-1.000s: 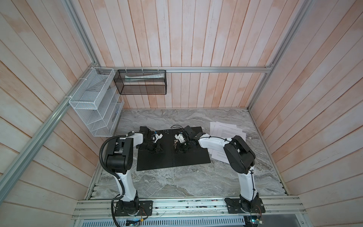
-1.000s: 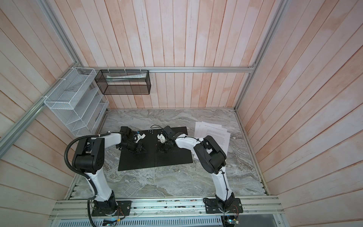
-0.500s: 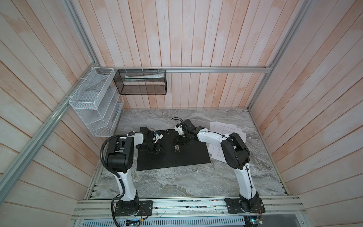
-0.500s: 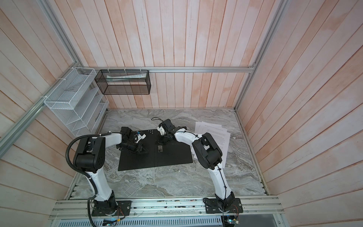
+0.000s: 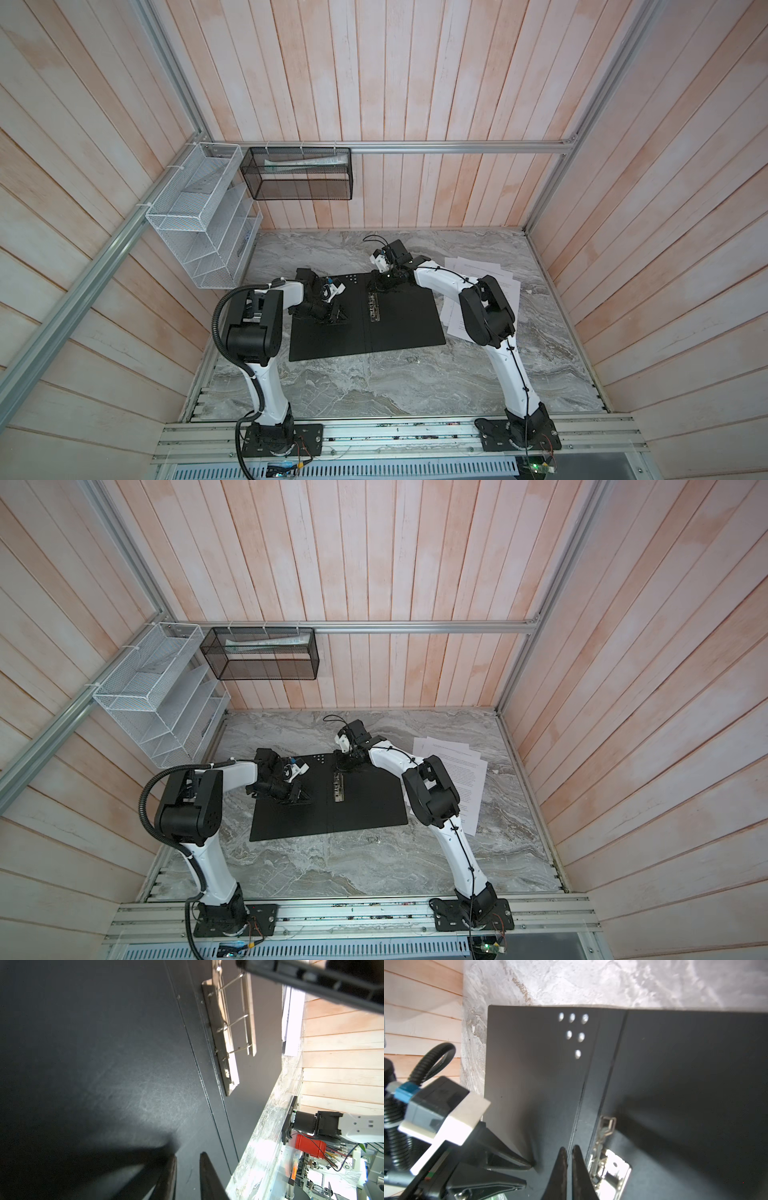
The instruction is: Put the files into the folder
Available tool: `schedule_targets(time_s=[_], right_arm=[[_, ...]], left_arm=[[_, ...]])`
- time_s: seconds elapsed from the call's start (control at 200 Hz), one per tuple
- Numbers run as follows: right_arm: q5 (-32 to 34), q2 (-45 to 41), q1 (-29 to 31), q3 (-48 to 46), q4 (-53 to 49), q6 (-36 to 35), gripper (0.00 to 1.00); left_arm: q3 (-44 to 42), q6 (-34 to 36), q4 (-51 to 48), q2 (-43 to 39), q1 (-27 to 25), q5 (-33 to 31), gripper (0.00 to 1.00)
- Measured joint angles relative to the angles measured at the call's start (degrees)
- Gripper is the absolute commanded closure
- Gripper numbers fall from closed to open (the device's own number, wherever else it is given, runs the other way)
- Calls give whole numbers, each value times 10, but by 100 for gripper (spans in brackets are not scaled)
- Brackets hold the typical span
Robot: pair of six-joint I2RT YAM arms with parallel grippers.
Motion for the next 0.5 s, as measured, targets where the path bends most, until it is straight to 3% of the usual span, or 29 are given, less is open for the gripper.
schedule_targets(time_s=[0.36,0.5], right_arm=[[-6,22,-18,76,-32,-18,86],[33,-34,-21,43,-45,-21,70]], left_arm=[[3,2,-14,0,0,0,73],[24,12,-39,-7,0,0,70]])
